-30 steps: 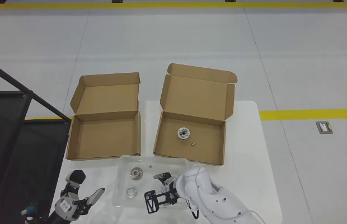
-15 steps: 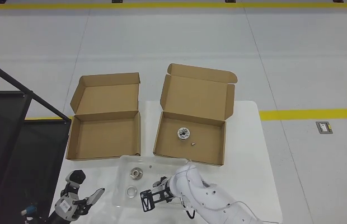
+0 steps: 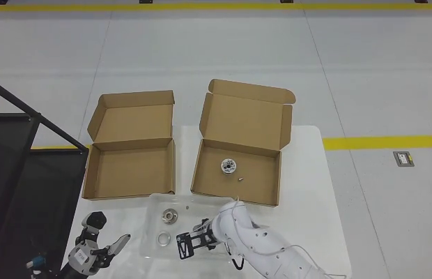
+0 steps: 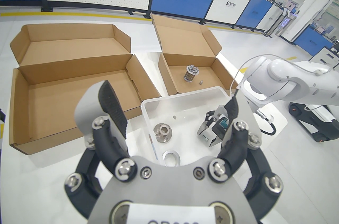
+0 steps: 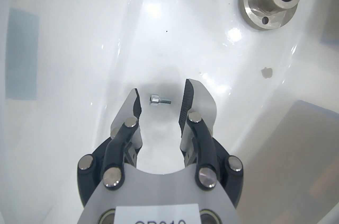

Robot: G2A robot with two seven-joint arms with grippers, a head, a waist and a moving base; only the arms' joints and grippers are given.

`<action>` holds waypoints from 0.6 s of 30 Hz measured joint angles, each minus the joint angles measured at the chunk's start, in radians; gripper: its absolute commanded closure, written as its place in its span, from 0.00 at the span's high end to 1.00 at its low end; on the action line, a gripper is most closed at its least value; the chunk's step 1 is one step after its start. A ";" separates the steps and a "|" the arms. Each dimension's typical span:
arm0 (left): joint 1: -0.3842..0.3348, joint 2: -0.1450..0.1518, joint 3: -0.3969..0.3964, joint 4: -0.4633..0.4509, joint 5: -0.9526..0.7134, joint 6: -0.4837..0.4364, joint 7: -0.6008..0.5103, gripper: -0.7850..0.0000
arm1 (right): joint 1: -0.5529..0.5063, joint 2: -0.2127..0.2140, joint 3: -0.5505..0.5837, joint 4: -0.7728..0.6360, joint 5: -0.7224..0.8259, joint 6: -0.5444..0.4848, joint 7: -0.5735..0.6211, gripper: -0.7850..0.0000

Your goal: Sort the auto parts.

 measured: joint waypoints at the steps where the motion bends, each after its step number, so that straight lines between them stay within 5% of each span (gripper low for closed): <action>1: 0.000 0.000 0.000 0.000 0.000 0.000 0.000 1.00 | 0.003 -0.002 -0.001 0.006 0.003 -0.001 0.001 0.34; 6: 0.000 0.000 0.000 0.000 0.000 0.000 0.000 1.00 | 0.014 -0.008 -0.004 0.026 0.011 0.000 -0.001 0.20; 9: 0.000 0.000 0.000 0.000 0.000 0.000 0.000 1.00 | 0.017 -0.009 -0.005 0.029 0.013 0.002 -0.007 0.00; 18: 0.000 0.000 0.000 0.000 0.000 0.000 0.000 1.00 | -0.016 0.022 0.025 -0.084 -0.061 0.014 -0.111 0.00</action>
